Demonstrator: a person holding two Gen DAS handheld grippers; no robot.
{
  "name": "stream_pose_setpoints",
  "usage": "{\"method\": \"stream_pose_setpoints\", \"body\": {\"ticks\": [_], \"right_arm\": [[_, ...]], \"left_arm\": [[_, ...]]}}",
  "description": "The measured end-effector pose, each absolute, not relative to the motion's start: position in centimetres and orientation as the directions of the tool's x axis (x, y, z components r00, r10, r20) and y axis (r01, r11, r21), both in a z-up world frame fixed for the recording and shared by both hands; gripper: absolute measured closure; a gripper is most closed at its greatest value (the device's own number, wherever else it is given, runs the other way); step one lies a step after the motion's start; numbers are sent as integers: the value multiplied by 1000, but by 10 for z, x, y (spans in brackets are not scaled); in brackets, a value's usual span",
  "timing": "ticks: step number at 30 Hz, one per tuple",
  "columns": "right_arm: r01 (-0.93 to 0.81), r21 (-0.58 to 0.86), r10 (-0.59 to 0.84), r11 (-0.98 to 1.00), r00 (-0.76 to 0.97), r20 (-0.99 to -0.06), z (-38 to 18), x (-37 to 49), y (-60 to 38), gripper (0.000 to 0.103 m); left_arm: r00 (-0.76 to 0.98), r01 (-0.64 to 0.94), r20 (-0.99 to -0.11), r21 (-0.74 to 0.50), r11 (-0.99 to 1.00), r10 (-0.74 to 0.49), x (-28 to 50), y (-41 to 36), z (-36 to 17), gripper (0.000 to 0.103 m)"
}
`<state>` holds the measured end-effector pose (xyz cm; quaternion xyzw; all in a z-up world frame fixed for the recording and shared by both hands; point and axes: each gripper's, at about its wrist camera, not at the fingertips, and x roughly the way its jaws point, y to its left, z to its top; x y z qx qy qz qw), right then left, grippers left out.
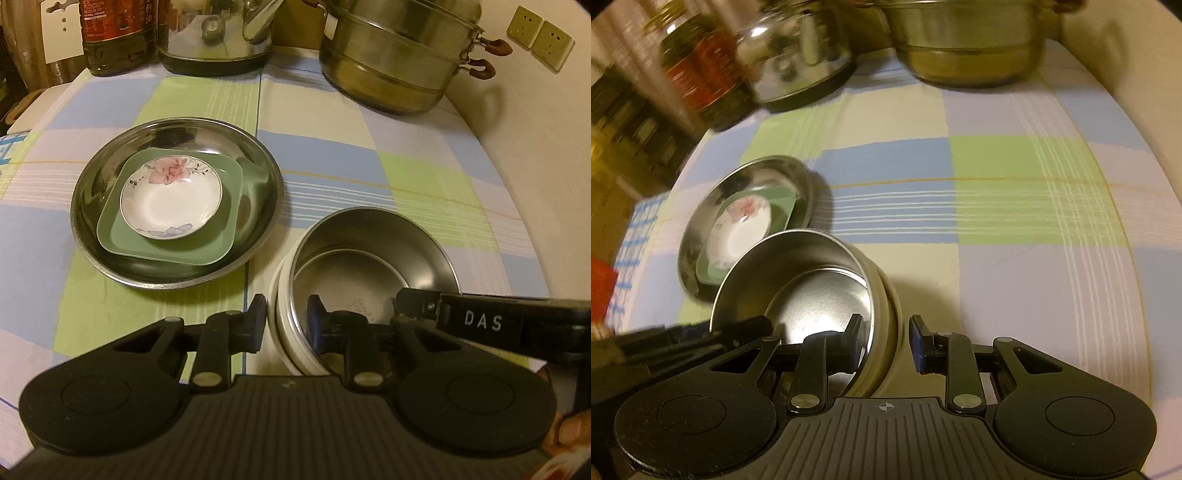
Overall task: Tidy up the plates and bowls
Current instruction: 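Lift the bowl stack and carry it toward the steel plate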
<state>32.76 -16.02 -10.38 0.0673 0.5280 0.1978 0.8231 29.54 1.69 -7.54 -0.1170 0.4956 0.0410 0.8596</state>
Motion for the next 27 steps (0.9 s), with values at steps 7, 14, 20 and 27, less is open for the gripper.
{"method": "stream_pose_setpoints", "body": {"ticks": [7,14,20,27], "right_arm": [[-86,309,314,947,447,-838,-102,318,-156,85],[-80,289,293,954,453,-842,-100,318,-152,86],[-97,285,298,953,448,-843,-103,319,-154,85],[-118,287,309,951,453,-836,-103,317,-152,86]], "left_arm": [[502,-191,-864,-149,970,-34,297,16,-76,81],[500,-199,-864,-185,962,-63,298,21,-80,80],[499,-166,-863,-184,969,-78,299,23,-80,79],[503,-136,-858,-202,970,-109,300,25,-82,79]]}}
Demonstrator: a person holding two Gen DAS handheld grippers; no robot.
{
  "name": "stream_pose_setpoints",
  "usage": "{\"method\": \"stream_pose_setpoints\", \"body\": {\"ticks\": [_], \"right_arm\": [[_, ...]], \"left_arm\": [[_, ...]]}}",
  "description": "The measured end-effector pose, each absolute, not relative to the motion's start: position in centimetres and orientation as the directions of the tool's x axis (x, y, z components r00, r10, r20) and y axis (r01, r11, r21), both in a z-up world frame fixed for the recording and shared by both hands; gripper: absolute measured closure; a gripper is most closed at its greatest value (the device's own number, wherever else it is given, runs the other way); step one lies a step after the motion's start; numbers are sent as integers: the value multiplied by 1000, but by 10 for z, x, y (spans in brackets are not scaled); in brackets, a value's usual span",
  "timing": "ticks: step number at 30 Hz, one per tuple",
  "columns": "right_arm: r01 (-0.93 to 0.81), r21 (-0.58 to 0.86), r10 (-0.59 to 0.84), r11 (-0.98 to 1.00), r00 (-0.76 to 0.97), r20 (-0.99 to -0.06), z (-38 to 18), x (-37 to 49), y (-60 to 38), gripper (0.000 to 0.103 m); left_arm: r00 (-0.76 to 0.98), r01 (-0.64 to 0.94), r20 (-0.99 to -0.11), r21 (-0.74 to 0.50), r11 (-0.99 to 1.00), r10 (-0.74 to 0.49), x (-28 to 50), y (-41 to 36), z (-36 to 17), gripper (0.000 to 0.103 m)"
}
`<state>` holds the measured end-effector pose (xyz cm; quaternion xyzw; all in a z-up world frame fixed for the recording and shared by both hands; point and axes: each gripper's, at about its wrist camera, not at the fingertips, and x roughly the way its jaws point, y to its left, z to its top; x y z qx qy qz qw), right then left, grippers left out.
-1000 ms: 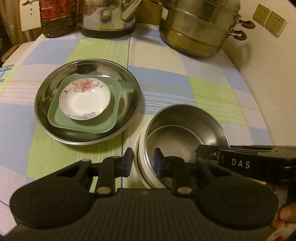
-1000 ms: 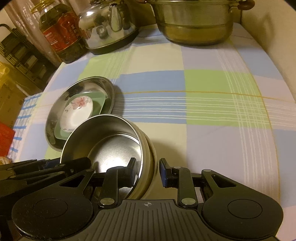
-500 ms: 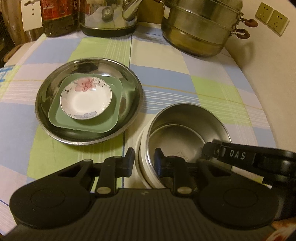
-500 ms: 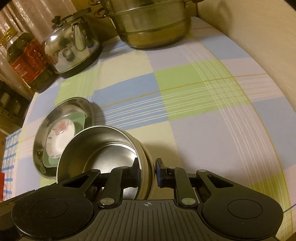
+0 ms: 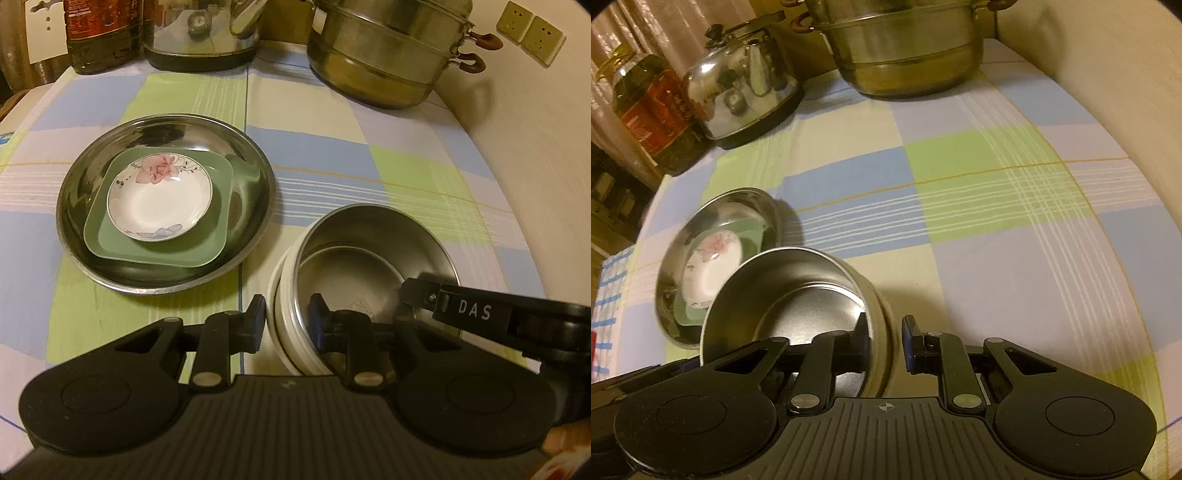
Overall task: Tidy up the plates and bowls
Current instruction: 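Lift the bowl stack and carry it toward the steel plate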
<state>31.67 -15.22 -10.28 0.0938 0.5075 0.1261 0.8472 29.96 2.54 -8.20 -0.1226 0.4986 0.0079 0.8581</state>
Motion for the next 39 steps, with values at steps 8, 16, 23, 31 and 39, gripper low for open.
{"method": "stream_pose_setpoints", "body": {"ticks": [8,16,23,31,39], "right_arm": [[-123,301,323,946,447,-834,-103,318,-155,85],[-118,304,325,945,432,-841,-102,316,-154,86],[-123,303,326,945,421,-846,-98,314,-153,86],[-149,303,338,941,420,-842,-86,317,-146,86],[-186,311,361,932,423,-831,-73,323,-132,86]], "left_arm": [[506,-119,-855,-203,972,-116,299,25,-82,79],[500,-106,-858,-195,975,-117,298,24,-80,79],[506,-109,-855,-199,974,-118,295,25,-76,79],[525,-126,-844,-205,971,-110,293,34,-62,79],[551,-157,-830,-207,966,-89,293,49,-49,79]]}}
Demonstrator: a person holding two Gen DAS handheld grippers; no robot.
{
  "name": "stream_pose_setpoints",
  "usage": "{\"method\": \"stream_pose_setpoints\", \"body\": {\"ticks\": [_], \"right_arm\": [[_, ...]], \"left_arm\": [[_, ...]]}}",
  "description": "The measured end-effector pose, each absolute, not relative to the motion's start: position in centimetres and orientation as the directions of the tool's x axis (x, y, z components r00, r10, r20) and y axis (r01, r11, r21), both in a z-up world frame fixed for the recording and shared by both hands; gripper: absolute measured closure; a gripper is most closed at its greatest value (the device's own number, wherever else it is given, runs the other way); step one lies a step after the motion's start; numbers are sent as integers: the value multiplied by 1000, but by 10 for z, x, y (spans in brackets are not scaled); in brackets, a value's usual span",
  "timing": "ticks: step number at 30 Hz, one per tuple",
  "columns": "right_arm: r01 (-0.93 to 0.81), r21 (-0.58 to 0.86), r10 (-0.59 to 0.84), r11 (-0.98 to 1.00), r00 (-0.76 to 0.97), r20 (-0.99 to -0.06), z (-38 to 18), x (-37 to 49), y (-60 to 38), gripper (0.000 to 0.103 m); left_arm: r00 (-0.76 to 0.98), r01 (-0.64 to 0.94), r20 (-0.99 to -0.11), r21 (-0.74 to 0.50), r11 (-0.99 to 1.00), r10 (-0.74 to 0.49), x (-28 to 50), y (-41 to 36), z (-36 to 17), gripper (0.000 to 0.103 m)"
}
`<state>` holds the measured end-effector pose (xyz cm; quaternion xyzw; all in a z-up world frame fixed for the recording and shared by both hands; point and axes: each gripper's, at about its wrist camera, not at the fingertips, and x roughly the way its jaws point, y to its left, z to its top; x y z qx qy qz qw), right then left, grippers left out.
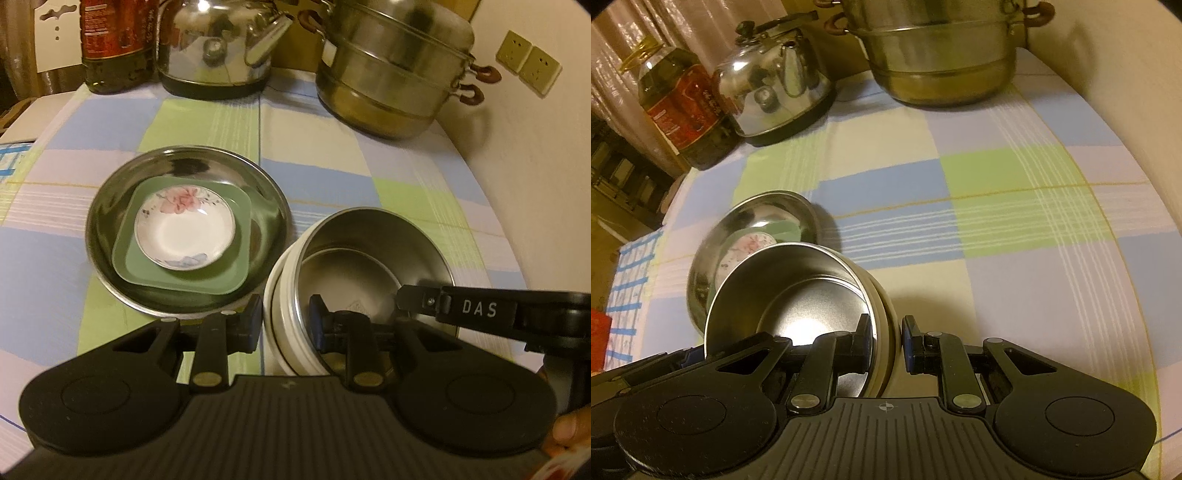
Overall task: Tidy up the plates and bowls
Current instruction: 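Lift the bowl stack and carry it toward the steel plate, then hold the bowl stack above the green plate and align it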
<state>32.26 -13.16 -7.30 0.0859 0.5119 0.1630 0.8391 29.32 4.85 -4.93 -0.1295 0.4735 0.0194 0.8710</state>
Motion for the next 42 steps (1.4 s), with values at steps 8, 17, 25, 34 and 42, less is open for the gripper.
{"method": "stream_pose_setpoints", "body": {"ticks": [8,17,25,34,42], "right_arm": [[-232,316,388,920,427,-817,-64,333,-111,86],[-286,322,420,903,419,-805,-58,349,-77,86],[-324,323,439,889,399,-805,-60,366,-44,86],[-344,325,447,881,378,-811,-64,390,-15,86],[-354,309,435,883,372,-820,-68,408,4,86]], "left_arm": [[569,-198,-820,-210,957,-62,295,70,-41,79],[581,-254,-814,-211,944,-26,298,100,-37,79],[579,-296,-815,-206,933,4,308,128,-38,79],[569,-312,-823,-206,927,8,328,157,-42,79],[559,-326,-829,-222,919,-2,346,174,-50,79]]}}
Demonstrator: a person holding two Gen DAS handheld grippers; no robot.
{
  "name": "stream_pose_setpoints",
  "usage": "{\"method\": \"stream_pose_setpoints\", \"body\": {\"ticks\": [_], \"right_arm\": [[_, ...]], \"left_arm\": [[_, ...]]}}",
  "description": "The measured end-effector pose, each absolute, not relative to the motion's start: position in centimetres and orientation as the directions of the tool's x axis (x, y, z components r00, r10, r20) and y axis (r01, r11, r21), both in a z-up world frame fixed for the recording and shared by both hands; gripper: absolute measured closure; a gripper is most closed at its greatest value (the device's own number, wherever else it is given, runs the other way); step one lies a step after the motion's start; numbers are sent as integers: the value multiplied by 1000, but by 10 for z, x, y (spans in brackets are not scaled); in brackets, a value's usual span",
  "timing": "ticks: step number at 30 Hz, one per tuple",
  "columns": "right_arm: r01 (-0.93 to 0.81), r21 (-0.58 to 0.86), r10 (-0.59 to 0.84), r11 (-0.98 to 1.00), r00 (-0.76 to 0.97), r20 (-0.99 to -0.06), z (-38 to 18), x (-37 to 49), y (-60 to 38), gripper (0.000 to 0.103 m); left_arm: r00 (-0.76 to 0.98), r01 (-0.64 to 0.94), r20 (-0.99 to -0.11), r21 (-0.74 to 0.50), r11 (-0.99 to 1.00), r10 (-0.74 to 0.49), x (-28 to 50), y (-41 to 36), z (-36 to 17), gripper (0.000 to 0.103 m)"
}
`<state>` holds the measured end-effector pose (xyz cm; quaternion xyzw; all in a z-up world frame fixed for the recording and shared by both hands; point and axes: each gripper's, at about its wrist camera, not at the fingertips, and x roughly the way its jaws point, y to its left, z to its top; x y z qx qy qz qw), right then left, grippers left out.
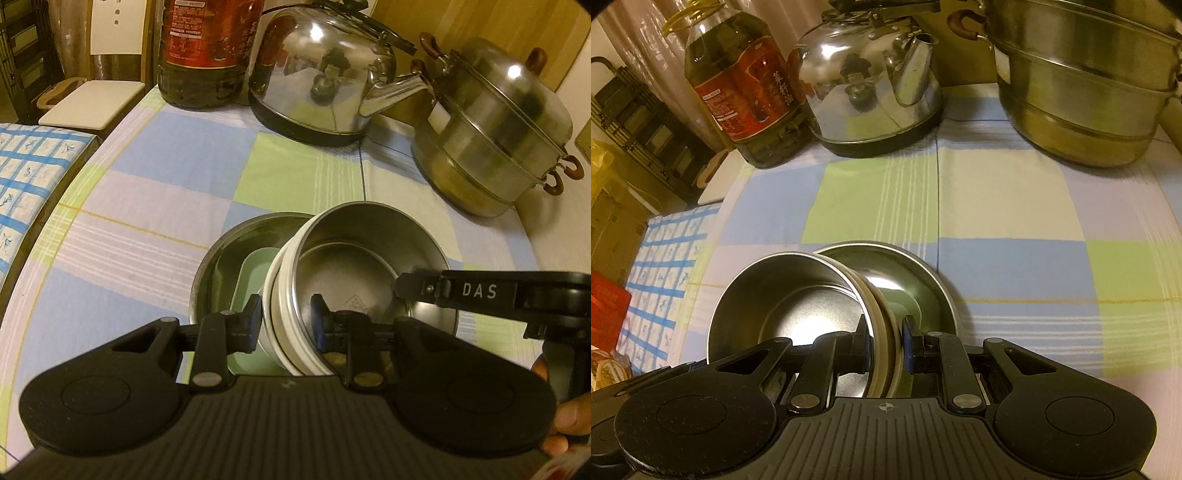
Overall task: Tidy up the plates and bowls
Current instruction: 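Hold the bowl stack above the green plate and align it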
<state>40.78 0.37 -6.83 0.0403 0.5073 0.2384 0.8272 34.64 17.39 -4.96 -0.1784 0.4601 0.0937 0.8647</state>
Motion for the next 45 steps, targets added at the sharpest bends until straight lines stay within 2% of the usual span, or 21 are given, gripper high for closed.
{"method": "stream_pose_setpoints", "body": {"ticks": [23,45], "right_arm": [[-353,281,400,893,335,-853,-91,424,18,86],[-340,295,404,893,314,-859,-100,430,19,86]], "left_arm": [[508,-354,-861,-235,905,-25,363,184,-76,79],[501,-352,-866,-219,910,-14,369,184,-79,79]]}}
